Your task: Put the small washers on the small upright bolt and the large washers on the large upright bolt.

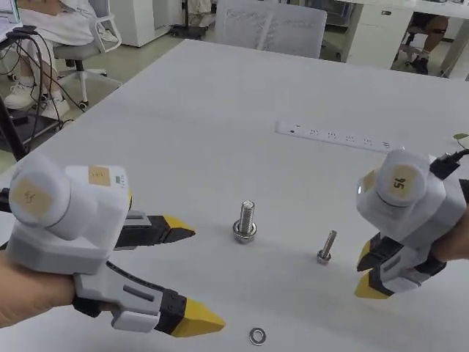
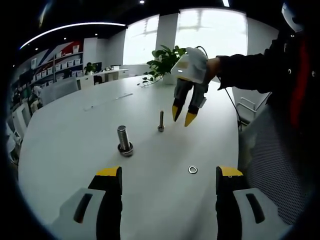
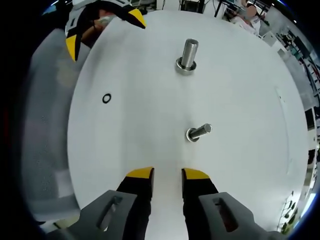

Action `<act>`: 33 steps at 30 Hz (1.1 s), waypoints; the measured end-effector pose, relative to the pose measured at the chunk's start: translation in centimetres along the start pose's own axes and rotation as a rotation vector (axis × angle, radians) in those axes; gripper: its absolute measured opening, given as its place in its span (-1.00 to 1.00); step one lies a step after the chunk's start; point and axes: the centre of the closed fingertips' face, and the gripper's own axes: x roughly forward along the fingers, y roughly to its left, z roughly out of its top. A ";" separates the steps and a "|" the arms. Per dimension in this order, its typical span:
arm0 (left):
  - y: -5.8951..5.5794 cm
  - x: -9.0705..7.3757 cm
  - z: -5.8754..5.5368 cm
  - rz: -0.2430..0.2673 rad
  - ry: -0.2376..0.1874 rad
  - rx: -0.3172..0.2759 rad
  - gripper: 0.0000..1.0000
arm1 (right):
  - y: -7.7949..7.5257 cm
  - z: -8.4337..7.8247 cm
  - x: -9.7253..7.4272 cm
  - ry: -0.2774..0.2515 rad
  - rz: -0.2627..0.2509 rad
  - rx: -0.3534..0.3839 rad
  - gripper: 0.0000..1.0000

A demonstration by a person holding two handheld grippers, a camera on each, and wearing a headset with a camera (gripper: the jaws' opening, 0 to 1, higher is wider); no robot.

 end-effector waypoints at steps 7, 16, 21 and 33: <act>-0.1 -0.1 0.1 0.000 -0.005 0.007 0.52 | 1.9 0.9 0.2 -0.020 0.018 -0.014 -0.52; -0.3 -0.4 0.3 0.003 -0.009 0.020 0.52 | 5.0 3.7 0.8 -0.048 0.055 -0.083 -0.52; -0.3 -0.5 0.5 0.007 -0.015 0.024 0.52 | 6.1 5.4 1.1 -0.053 0.072 -0.131 -0.52; -0.3 -0.8 0.7 0.014 -0.020 0.030 0.52 | 8.7 8.6 2.2 -0.058 0.117 -0.223 -0.53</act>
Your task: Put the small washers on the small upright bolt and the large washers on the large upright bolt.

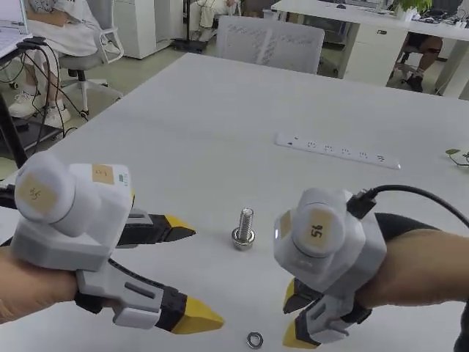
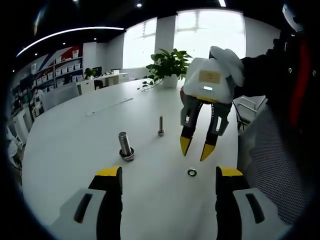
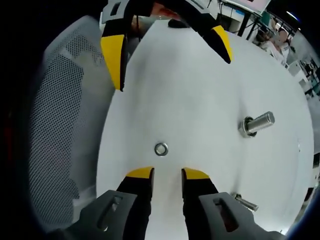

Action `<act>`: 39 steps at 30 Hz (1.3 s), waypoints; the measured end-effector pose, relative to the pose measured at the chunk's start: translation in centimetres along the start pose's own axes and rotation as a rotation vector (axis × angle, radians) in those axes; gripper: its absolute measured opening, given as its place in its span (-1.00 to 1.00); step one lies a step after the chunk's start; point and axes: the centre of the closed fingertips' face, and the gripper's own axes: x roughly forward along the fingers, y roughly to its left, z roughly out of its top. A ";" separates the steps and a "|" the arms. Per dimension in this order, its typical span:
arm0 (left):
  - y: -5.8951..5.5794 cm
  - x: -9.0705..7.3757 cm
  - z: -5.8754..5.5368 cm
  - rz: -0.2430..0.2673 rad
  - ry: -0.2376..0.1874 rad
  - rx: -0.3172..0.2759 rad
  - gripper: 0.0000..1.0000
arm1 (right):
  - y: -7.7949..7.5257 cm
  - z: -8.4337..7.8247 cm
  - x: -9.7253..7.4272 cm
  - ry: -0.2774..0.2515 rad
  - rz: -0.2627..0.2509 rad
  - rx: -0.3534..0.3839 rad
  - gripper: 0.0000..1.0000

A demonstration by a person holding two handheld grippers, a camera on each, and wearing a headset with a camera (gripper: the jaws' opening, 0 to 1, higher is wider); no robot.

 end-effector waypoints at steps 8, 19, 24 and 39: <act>0.1 -0.1 0.2 0.003 -0.007 0.003 0.51 | 0.5 1.1 0.9 0.004 0.020 -0.033 -0.54; 0.1 -0.1 0.3 0.003 -0.009 0.004 0.51 | 0.7 1.4 2.0 0.015 0.024 -0.060 -0.56; 0.0 0.0 0.3 -0.002 -0.009 0.006 0.51 | 0.6 1.4 1.9 0.014 0.014 -0.064 -0.58; -0.1 -0.2 0.5 0.001 -0.020 0.005 0.49 | 0.8 1.7 2.1 -0.002 -0.003 -0.098 -0.71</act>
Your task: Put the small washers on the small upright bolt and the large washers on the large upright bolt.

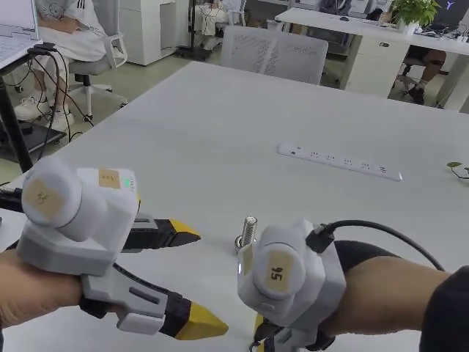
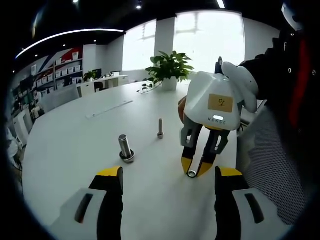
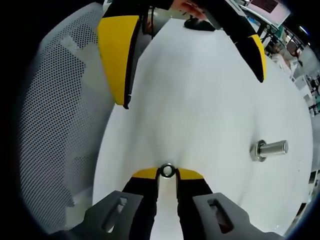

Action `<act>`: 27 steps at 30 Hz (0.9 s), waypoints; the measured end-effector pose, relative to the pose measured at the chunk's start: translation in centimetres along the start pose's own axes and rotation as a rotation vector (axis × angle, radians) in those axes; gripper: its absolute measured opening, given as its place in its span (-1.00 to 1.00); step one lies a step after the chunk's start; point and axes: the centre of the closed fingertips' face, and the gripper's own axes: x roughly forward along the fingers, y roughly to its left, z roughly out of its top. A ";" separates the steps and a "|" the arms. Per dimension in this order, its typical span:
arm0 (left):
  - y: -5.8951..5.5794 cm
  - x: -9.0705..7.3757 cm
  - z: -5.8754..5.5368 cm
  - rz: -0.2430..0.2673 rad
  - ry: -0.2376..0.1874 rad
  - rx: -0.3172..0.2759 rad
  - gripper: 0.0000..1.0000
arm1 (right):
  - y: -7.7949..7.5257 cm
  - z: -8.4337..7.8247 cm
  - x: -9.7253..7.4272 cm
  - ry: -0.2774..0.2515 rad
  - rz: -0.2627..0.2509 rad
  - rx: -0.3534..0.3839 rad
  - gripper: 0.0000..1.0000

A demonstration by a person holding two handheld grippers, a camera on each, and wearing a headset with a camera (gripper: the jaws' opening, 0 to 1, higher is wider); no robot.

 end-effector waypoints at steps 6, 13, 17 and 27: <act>0.0 -0.1 -0.1 0.003 -0.001 -0.001 0.49 | -0.3 0.0 0.0 -0.002 -0.010 -0.012 -0.72; 0.0 -0.1 -0.1 0.004 0.002 -0.001 0.49 | -1.2 -1.4 -0.4 0.012 -0.014 0.033 -0.72; 0.0 0.0 -0.2 0.002 0.006 0.000 0.49 | -1.5 -2.0 -0.6 0.016 -0.015 0.053 -0.72; 0.0 0.0 -0.3 -0.004 0.015 0.003 0.49 | -2.6 -5.3 -1.7 0.055 -0.033 0.116 -0.73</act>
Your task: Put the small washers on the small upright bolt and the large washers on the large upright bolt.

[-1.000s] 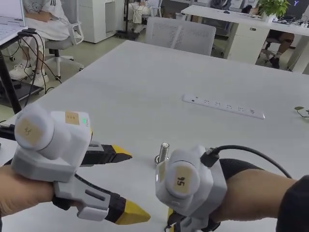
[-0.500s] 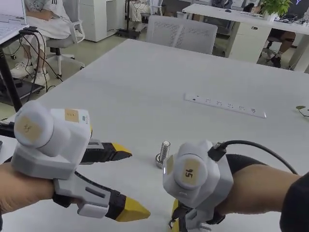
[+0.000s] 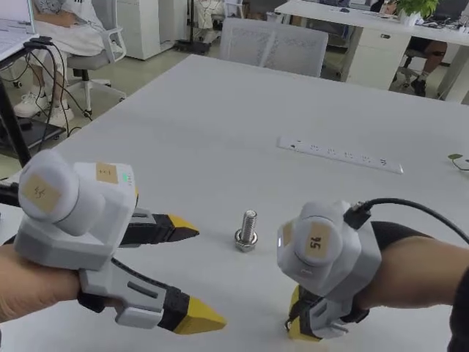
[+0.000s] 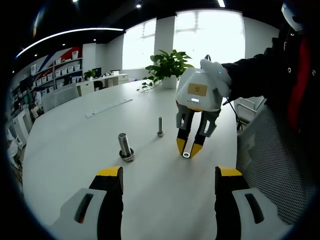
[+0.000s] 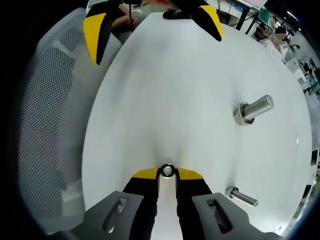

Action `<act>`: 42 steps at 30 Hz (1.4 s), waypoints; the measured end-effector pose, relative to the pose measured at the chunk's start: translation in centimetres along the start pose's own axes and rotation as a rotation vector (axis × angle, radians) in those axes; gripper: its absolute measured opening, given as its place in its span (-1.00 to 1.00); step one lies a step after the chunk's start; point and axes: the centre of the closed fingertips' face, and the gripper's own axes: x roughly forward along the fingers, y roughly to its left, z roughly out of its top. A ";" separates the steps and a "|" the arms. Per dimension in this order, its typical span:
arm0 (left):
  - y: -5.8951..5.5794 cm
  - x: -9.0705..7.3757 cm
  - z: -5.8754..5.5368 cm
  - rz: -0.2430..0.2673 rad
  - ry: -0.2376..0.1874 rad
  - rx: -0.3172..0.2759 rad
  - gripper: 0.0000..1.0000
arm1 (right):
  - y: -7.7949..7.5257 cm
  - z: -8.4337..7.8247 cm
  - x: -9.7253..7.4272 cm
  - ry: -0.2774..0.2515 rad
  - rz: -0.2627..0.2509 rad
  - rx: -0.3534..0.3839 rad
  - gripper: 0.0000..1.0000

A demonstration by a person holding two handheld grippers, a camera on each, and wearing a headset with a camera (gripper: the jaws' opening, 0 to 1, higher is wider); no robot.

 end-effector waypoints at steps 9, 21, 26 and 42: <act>-0.1 0.2 -0.2 -0.009 0.009 0.004 0.49 | -1.4 -2.8 -0.8 0.034 -0.020 0.054 -0.73; -0.2 0.4 -0.3 -0.017 0.020 0.005 0.49 | -2.6 -5.5 -1.7 0.046 -0.046 0.125 -0.74; -0.3 0.6 -0.3 -0.021 0.022 0.008 0.49 | -3.1 -6.2 -2.2 0.048 -0.057 0.142 -0.74; -0.4 1.3 -0.3 -0.037 0.035 0.005 0.49 | -3.9 -7.5 -4.2 0.037 -0.089 0.184 -0.74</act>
